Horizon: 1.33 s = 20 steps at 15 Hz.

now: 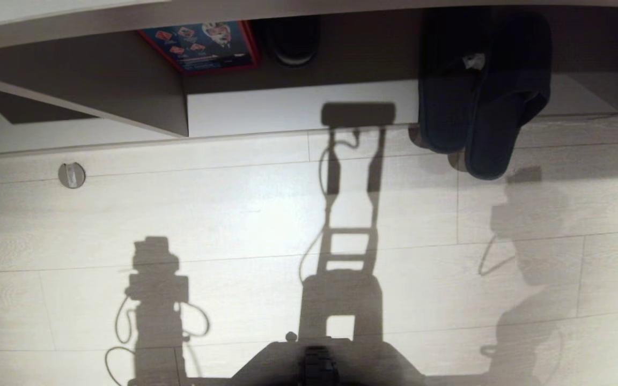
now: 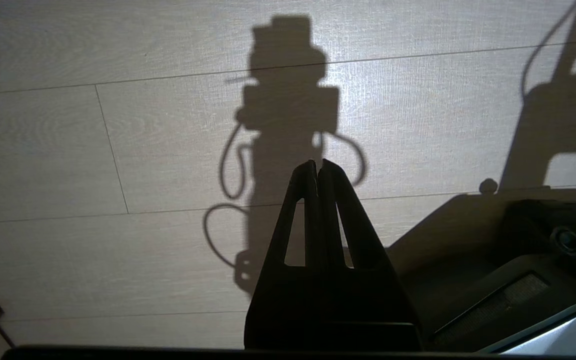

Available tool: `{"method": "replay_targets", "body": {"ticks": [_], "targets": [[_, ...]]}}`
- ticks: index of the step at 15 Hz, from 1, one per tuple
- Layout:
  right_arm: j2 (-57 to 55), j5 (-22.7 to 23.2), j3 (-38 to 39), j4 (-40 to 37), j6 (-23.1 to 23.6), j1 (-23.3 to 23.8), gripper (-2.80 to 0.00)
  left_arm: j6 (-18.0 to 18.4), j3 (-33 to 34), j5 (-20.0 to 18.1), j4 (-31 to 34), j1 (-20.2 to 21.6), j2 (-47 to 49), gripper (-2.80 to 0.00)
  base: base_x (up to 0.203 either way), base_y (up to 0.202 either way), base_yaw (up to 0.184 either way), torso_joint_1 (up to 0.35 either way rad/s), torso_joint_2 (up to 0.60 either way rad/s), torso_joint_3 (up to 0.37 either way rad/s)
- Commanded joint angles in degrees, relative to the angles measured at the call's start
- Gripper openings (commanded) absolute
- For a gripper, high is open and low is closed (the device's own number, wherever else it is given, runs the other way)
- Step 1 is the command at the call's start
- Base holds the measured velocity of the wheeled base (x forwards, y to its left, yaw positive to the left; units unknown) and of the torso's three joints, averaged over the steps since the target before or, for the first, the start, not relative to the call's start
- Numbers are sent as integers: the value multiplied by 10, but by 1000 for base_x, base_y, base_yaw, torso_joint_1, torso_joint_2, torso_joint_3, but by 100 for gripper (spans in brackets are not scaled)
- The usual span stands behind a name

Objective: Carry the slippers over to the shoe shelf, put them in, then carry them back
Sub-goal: Pick up the slippers in the shoe cabinet

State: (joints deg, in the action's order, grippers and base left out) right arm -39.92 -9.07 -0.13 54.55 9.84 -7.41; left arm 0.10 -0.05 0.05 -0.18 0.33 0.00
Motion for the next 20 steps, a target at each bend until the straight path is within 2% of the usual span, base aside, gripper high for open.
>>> {"method": "replay_targets", "body": {"ticks": [1,4,9,16,18,20], "targets": [[88,-2,0,-55,0,13,-280,0,0,0,0,0,0,-280,0,0,0,0,0,0],[172,4,0,-184,-3,42,-280,0,0,0,0,0,0,-280,0,0,0,0,0,0],[261,50,1,-341,-6,87,-280,0,0,0,0,0,0,-280,0,0,0,0,0,0],[354,88,0,-494,-12,83,-280,0,0,0,0,0,0,-280,0,0,0,0,0,0],[396,111,1,-526,-17,82,-280,0,0,0,0,0,0,-280,0,0,0,0,0,0],[400,113,1,-550,-24,81,-280,0,0,0,0,0,0,-280,0,0,0,0,0,0]]}}
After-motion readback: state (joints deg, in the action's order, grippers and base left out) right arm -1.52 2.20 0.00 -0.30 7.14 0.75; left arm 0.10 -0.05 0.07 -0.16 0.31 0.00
